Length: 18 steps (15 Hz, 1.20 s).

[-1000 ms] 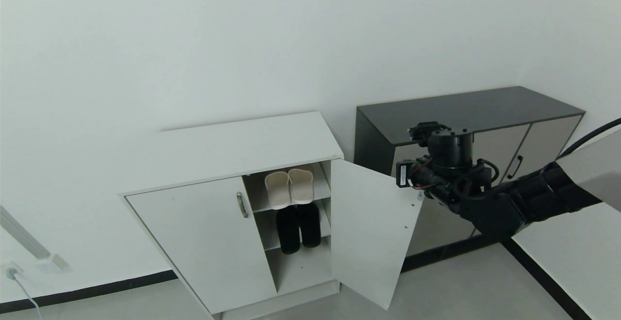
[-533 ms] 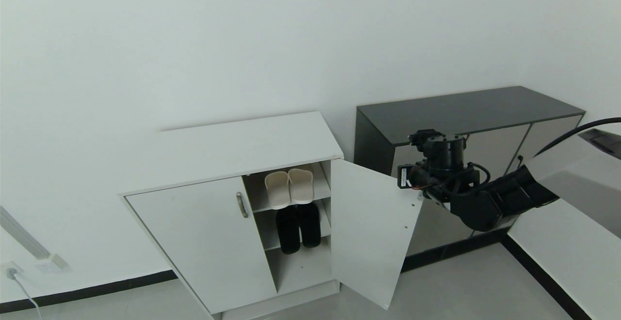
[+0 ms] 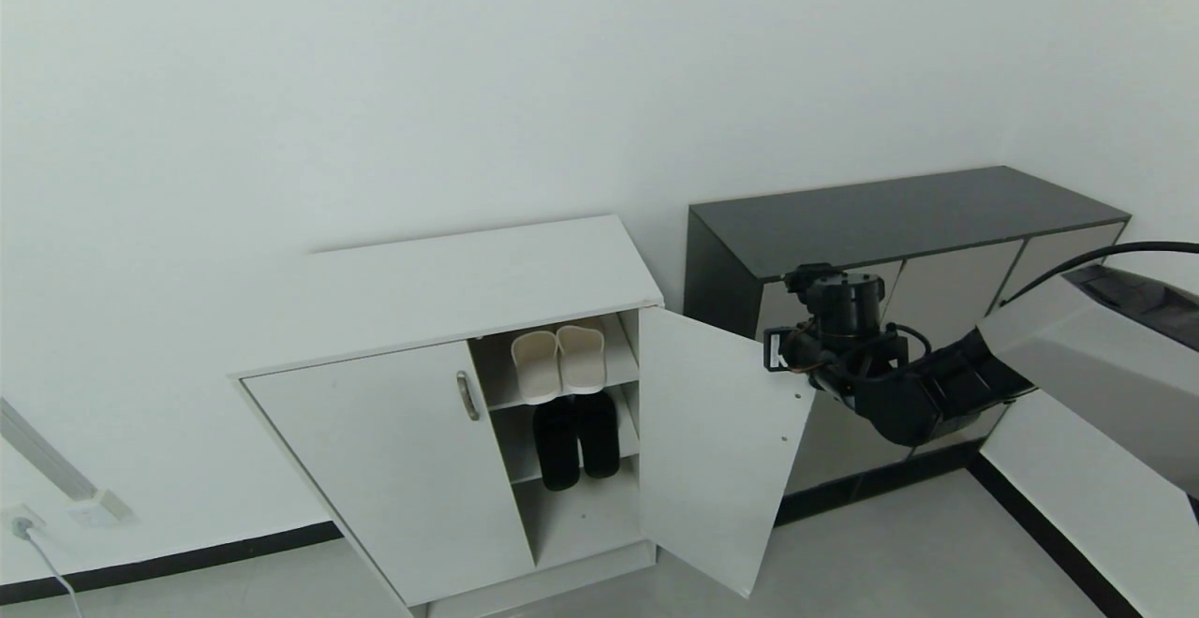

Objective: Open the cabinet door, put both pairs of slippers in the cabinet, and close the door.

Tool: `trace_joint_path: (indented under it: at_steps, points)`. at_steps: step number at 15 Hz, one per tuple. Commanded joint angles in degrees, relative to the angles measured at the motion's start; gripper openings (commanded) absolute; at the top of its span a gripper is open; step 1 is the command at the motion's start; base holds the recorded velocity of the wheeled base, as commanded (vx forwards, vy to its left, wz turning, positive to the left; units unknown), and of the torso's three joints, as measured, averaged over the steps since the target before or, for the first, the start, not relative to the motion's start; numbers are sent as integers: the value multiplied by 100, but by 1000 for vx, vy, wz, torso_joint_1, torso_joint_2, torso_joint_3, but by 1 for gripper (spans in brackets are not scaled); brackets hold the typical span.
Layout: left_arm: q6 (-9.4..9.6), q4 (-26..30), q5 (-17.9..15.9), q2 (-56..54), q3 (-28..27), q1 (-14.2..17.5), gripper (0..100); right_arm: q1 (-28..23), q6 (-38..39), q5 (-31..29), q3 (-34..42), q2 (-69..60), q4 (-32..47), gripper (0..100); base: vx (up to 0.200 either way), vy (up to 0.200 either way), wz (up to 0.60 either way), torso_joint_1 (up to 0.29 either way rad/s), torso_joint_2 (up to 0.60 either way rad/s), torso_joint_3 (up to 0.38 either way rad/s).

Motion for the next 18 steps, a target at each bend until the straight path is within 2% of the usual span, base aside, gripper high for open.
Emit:
trace_joint_path:
  at_steps: [1,7,13,15,18]
  points:
    - [-4,-1,1,7,1,1,0,-3,-1,1,-28,53,65,0,0,0,0,0,0,0]
    - [-4,-1,1,7,1,1,0,102,16,-8,7,-176,540,0,0,0,0,0,0,0]
    - [-4,-1,1,7,1,1,0,1183,52,-52,1097,-1327,504,0,0,0,0,0,0,0]
    - [-13,-1,1,7,1,9,0,1025,34,-52,1062,-1336,513,0,0,0,0,0,0,0]
    - [-4,-1,1,7,1,1,0,313,8,-8,535,-835,531,0,0,0,0,0,0,0]
